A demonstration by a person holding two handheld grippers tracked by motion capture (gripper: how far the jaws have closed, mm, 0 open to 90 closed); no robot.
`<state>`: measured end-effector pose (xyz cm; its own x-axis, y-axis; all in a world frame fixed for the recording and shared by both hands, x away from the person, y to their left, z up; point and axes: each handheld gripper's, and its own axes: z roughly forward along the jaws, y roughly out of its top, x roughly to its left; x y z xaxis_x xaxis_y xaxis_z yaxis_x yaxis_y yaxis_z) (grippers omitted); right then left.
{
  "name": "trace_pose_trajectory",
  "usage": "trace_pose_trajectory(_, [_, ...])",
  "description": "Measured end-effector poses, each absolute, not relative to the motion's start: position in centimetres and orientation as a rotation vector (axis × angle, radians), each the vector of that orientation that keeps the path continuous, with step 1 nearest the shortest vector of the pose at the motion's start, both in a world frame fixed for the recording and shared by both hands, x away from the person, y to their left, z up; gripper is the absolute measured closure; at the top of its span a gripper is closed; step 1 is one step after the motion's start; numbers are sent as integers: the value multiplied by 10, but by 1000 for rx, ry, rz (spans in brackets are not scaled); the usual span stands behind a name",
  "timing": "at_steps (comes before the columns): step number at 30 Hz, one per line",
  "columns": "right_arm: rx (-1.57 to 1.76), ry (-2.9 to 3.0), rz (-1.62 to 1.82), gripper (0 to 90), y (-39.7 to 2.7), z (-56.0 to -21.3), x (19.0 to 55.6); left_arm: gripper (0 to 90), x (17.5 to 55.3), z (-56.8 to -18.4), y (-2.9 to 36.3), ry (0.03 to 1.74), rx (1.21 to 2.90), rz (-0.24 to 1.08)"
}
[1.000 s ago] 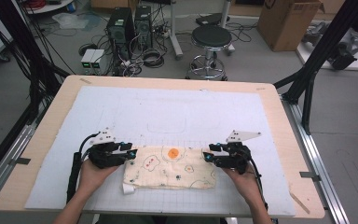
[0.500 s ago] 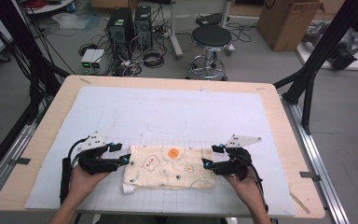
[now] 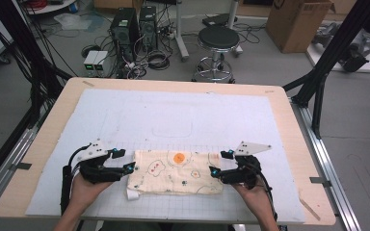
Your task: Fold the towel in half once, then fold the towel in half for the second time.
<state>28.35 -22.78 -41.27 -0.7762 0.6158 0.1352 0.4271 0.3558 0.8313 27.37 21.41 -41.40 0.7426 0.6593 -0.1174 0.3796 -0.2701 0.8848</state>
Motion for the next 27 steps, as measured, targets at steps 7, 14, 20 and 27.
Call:
trace_pose_trajectory(7, [925, 2436, 1353, 246, -222, -415, 283, 349, 273, -414, 213, 792, 1903, 340])
trace_pose_trajectory(14, [933, 2436, 1346, 247, -220, -416, 283, 347, 274, -415, 213, 786, 1913, 341])
trace_pose_trajectory(20, [931, 2441, 1342, 239, -220, -417, 285, 347, 276, -417, 211, 799, 1918, 345])
trace_pose_trajectory(27, [974, 2450, 1322, 248, -223, -411, 298, 380, 288, -415, 210, 846, 1905, 344])
